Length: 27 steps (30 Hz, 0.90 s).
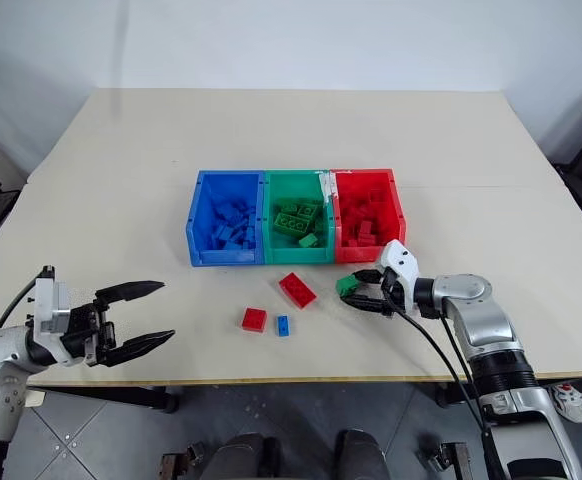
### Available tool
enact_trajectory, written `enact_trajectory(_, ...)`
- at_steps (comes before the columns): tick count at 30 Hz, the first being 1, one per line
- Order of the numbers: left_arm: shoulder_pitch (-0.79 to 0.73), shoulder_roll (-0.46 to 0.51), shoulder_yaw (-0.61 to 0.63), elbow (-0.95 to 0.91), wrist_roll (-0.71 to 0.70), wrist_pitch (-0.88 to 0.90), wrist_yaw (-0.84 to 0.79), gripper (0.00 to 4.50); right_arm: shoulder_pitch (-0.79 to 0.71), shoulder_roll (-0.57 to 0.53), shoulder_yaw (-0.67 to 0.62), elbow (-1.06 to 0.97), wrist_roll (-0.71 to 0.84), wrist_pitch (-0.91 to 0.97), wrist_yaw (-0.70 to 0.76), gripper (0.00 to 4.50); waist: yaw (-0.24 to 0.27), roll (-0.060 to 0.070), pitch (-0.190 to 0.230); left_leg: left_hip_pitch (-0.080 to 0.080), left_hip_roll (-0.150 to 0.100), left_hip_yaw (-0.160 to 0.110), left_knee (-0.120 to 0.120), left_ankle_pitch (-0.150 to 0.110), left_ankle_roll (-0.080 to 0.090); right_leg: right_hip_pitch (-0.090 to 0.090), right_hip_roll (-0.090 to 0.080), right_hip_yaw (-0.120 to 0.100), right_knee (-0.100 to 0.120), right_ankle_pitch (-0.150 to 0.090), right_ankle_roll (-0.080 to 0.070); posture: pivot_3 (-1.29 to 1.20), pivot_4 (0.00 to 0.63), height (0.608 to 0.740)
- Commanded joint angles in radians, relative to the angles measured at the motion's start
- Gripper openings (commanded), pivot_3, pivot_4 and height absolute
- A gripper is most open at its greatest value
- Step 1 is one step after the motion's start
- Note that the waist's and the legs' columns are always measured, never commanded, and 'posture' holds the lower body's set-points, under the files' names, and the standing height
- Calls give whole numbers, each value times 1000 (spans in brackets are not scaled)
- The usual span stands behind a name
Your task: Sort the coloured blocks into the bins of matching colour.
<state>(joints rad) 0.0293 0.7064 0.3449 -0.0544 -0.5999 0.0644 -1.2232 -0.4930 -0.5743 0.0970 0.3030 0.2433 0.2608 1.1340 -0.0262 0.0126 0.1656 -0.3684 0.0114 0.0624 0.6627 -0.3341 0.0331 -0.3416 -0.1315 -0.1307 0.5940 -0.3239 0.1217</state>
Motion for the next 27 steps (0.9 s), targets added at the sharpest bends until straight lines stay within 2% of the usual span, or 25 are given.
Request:
enact_trajectory(1, 13, -4, 25, -36, -24, -3, 7, 4500, 16, -29, -49, -85, 32, 10, -3, 1819, 1, 0, 0, 0, 0, 0, 0, 0, 0, 0, 0, 0, 0, 0, 0, 0, 150, 740)
enact_trajectory(2, 15, -5, 25, -38, -25, -3, 7, 4500, 22, -37, -59, -109, 43, 18, -2, 1607, 1, 0, 0, 0, 0, 0, 0, 0, 0, 0, 0, 0, 0, 0, 0, 0, 150, 740)
enact_trajectory(6, 14, -4, 23, -34, -27, -5, 6, 4500, 40, -62, -93, -215, 87, 74, -1, 1608, 1, 0, 0, 0, 0, 0, 0, 0, 0, 0, 0, 0, 0, 0, 0, 0, 150, 740)
enact_trajectory(7, 4, -3, 19, -24, -25, -6, 2, 4500, 34, -79, -112, -293, 133, 132, 4, 1608, 1, 0, 0, 0, 0, 0, 0, 0, 0, 0, 0, 0, 0, 0, 0, 0, 150, 740)
enact_trajectory(10, -26, 3, 6, 6, -20, -7, -14, 4500, -69, -55, -103, -362, 179, 226, -30, 1608, -1, 1, 0, 0, 0, 0, 0, 0, 0, 0, 0, 0, 0, 0, 0, 0, 150, 740)
enact_trajectory(13, -53, 2, -1, 27, -12, -8, -18, 4500, -181, 22, -74, -281, 166, 213, -67, 1608, -5, 1, 0, 1, 1, 1, 0, 0, 0, -1, 1, 0, -1, 0, 0, 0, 150, 740)
enact_trajectory(18, -74, -5, -10, 35, -7, -12, -16, 4500, -387, 171, -24, 64, 69, 52, -90, 1608, -5, 0, 0, 0, 1, 1, -1, 0, -1, -4, 1, 0, 5, 0, 0, 0, 150, 740)
enact_trajectory(22, -61, -10, -6, 13, -9, -12, -4, 4500, -508, 232, -19, 310, 7, -76, -113, 1608, -2, 0, 0, -1, -2, -1, 0, 0, 0, -7, 1, 0, 13, 0, 0, 0, 150, 740)
enact_trajectory(27, -13, -10, 23, -22, -18, -10, 10, 4500, -565, 238, -40, 434, -12, -174, -85, 3278, -7, 0, 0, -1, -3, -2, 0, 0, 0, -6, 0, 0, 13, 0, 0, 0, 150, 740)
